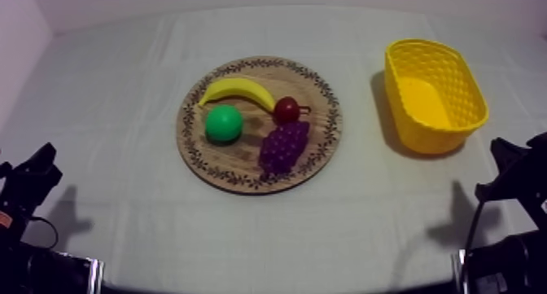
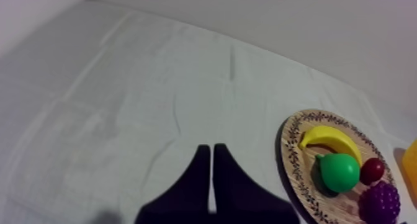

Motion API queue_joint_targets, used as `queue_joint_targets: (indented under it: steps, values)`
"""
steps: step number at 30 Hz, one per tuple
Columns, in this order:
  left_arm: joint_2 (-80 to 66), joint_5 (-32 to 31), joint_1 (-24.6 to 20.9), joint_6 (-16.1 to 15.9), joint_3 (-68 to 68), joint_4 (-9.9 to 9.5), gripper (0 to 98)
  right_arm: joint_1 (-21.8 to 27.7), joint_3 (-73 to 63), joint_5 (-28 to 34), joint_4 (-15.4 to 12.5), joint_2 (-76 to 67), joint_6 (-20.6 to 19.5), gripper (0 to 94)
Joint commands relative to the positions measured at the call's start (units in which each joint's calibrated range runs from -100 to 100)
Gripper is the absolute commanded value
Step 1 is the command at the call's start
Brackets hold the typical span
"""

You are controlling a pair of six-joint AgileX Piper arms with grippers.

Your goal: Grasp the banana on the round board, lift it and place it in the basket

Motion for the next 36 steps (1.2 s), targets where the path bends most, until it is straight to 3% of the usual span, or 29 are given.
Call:
queue_joint_targets:
  steps: [1,5,10,13,20,23,26,32,36]
  values:
    - [0.0,0.0,0.0,0.0,0.0,-0.01,0.1,-0.1,0.0,-0.6,-0.1,0.0,-2.2,0.6]
    - [0.0,0.0,0.0,0.0,0.0,-0.01,0.1,-0.8,-0.1,-0.3,0.6,0.5,-3.5,0.6]
    - [0.0,0.0,0.0,0.0,0.0,-0.01,0.1,-1.7,-6.0,-0.7,3.8,7.4,-6.5,0.6]
    - [0.0,0.0,0.0,0.0,0.0,-0.01,0.1,-1.4,-14.8,-0.3,4.4,16.0,-6.7,0.6]
    - [0.0,0.0,0.0,0.0,0.0,-0.01,0.1,1.7,-41.3,5.1,2.1,39.2,-4.7,2.0]
    - [0.0,0.0,0.0,0.0,0.0,-0.01,0.1,1.5,-50.7,7.1,2.7,48.2,-4.7,3.3]
    - [0.0,0.0,0.0,0.0,0.0,-0.01,0.1,-1.3,-57.2,7.8,5.7,56.1,-6.4,4.3]
    - [0.0,0.0,0.0,0.0,0.0,-0.01,0.1,-9.6,-66.4,7.8,14.8,71.4,-12.8,4.8]
    - [0.0,0.0,0.0,0.0,0.0,-0.01,0.1,-13.7,-74.4,8.0,17.7,81.7,-14.2,5.0]
